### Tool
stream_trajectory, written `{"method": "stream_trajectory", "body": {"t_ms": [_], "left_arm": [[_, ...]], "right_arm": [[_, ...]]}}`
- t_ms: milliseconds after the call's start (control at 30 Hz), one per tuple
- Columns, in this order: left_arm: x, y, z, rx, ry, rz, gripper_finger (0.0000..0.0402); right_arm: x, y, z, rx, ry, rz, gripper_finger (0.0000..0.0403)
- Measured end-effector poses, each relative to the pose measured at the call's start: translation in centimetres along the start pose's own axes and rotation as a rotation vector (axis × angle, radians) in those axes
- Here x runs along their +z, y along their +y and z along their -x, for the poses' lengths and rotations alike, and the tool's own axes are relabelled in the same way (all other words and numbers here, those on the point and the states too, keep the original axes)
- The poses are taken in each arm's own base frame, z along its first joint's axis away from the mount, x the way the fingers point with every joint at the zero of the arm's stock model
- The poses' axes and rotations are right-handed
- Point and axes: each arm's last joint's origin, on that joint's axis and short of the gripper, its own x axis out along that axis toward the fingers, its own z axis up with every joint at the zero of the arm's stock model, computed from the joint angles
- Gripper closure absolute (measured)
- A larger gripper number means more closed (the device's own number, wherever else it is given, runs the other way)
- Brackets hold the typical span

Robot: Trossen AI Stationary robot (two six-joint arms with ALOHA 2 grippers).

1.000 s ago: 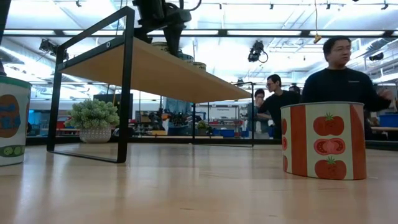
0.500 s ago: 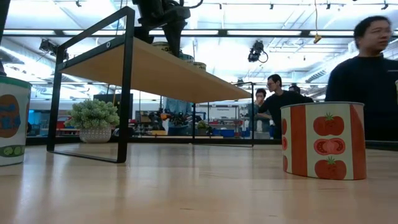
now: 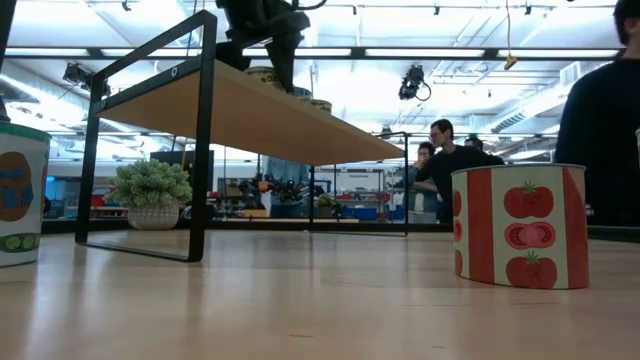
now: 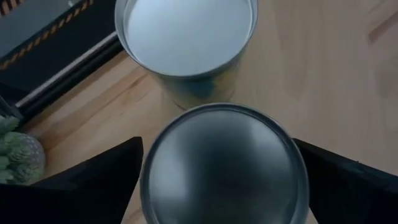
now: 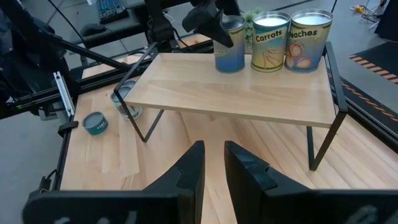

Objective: Pick and place cans onto a shelf
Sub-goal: Put the canned peas on the shelf

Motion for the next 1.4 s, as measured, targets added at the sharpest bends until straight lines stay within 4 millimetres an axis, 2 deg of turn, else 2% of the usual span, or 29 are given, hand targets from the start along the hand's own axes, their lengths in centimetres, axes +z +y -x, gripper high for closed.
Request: {"method": "stream_trajectory", "body": {"t_ms": [300,633,1067,1233,1400], "left_arm": [[0.1,0.1,0.0,0.021,-0.016,-0.122,0.0003],[0.7,0.7,-0.3,0.025,-0.030,-0.176,0.0003],[1.1,0.4,-0.3,0.000,-0.070,-0.227,0.0003],[1.4,0.7,0.7,0.023,-0.114,-0.240,0.0003],[2.9,1.1,3.1,0.043,-0.221,-0.278,0.0003]], "right_arm": [[0.0,0.0,0.0,0.000,0.000,0.000,0.0334],[0.0,0.0,0.0,0.000,0.000,0.006,0.0334],[0.0,0.0,0.0,0.000,0.000,0.003,0.0334],[0.0,0.0,0.0,0.004,0.004,0.001,0.0334],[0.0,0.0,0.0,-0.001,0.002,0.010,0.0334]]}}
